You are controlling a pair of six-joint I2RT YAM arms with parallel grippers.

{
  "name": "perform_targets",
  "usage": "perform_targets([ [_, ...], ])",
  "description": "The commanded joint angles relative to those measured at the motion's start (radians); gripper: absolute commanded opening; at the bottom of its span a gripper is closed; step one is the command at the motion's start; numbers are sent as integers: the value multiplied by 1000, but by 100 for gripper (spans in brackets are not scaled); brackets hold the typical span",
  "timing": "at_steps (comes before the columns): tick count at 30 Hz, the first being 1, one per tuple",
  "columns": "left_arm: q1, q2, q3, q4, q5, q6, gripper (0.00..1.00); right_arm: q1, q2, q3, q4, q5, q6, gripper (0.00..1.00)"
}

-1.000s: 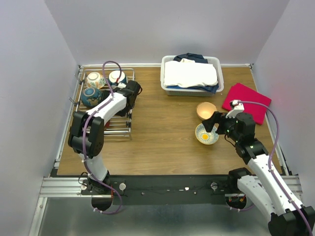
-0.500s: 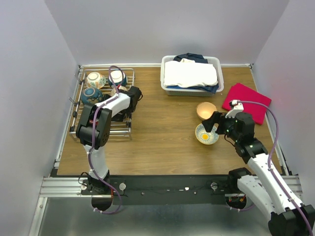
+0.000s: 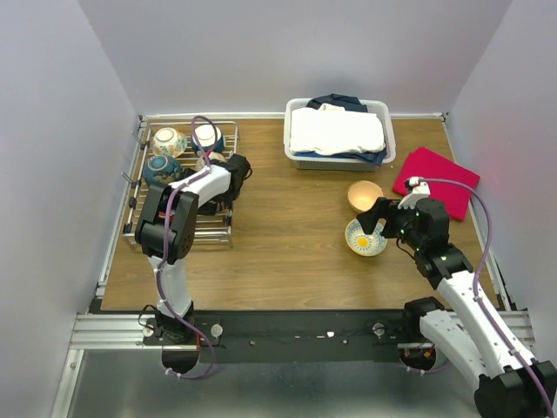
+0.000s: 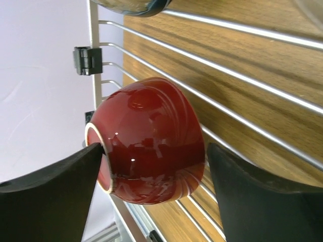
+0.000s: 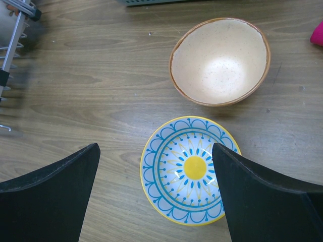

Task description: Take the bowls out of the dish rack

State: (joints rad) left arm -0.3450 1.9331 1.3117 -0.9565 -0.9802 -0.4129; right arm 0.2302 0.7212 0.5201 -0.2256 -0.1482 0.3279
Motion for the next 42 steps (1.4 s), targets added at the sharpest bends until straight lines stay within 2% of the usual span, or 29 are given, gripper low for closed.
perform_targets([
  [1, 11, -19, -28, 16, 38, -52, 83, 8, -2, -9, 19, -4, -15, 100],
  [10, 31, -109, -9, 30, 51, -60, 63, 8, -8, -8, 12, -1, -15, 100],
  [22, 32, -117, 60, 102, 72, -20, 60, 8, -12, -8, 9, -4, -13, 100],
  [28, 8, -102, 43, 231, 87, 68, 60, 6, -12, -9, 9, -4, -13, 100],
  [33, -5, -80, 41, 266, 89, 123, 60, 8, -11, -8, 6, -2, -15, 100],
  [36, -17, -82, 9, 317, 94, 160, 59, 6, -8, -8, 8, -2, -13, 100],
  [39, -22, -88, 8, 295, 89, 158, 57, 8, -3, -6, 11, -8, -13, 100],
  [42, -23, -126, 1, 280, 90, 149, 50, 8, 1, -3, 17, -22, -21, 100],
])
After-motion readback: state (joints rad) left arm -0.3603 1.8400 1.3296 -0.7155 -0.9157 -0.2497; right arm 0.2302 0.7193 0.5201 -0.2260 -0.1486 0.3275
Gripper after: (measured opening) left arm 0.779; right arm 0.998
